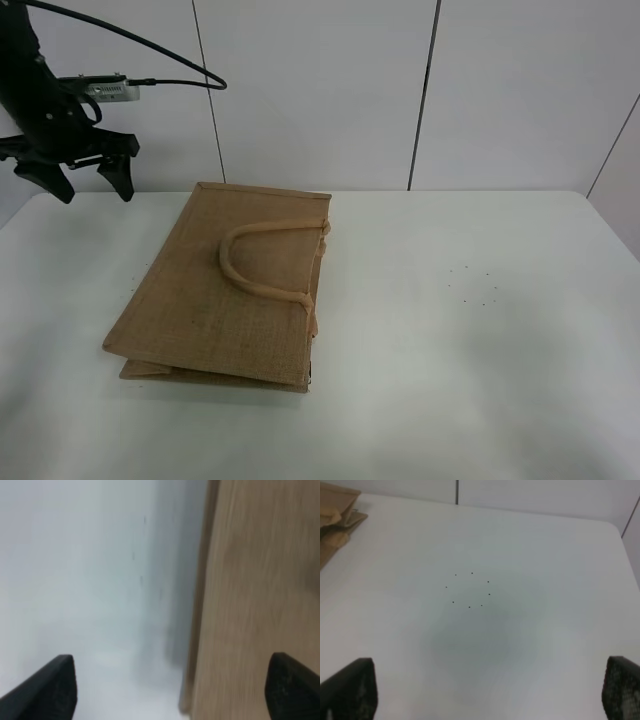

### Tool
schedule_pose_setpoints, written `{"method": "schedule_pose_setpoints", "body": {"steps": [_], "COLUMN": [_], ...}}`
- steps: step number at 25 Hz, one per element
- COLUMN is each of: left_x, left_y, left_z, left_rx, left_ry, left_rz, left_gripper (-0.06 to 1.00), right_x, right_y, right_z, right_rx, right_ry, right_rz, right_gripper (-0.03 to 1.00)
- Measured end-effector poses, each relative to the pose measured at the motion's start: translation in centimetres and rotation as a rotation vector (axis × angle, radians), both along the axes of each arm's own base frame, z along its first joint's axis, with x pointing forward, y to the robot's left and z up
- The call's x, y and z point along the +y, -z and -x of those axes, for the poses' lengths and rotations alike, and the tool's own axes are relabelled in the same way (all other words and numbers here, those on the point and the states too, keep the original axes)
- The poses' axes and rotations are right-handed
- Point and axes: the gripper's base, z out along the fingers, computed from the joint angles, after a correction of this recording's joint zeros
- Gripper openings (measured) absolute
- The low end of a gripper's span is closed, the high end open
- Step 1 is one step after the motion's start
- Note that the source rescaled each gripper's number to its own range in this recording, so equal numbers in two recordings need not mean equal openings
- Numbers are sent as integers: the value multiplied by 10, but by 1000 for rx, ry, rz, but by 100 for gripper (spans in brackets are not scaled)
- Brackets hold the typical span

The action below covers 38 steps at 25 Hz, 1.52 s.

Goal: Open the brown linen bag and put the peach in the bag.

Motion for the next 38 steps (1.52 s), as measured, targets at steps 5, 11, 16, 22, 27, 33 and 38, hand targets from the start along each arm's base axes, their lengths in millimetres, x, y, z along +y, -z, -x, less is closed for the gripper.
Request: {"method": "schedule_pose_setpoints", "body": {"steps": [5, 11, 16, 22, 27, 33, 38], "left_x": [1, 6, 9, 9, 10, 7, 6], "left_y": [-22, -36, -33, -13, 17, 38, 30], "left_z": [47, 114, 172, 233, 286, 328, 354], "left_rx": [-20, -43, -54, -58, -112, -300, -501], "left_ry": [2, 9, 9, 8, 7, 18, 54], "left_rz": [0, -44, -61, -47, -42, 8, 7], "left_gripper": [100, 100, 100, 100, 100, 100, 100], "right_x": [0, 0, 0, 0, 0, 0, 0], "right_y": [0, 0, 0, 0, 0, 0, 0], "right_z": [0, 0, 0, 0, 0, 0, 0], "right_rx": [0, 0, 0, 0, 0, 0, 0], "right_ry": [0, 0, 0, 0, 0, 0, 0], "right_rz": [0, 0, 0, 0, 0, 0, 0], "right_gripper": [100, 100, 100, 100, 100, 100, 100]}}
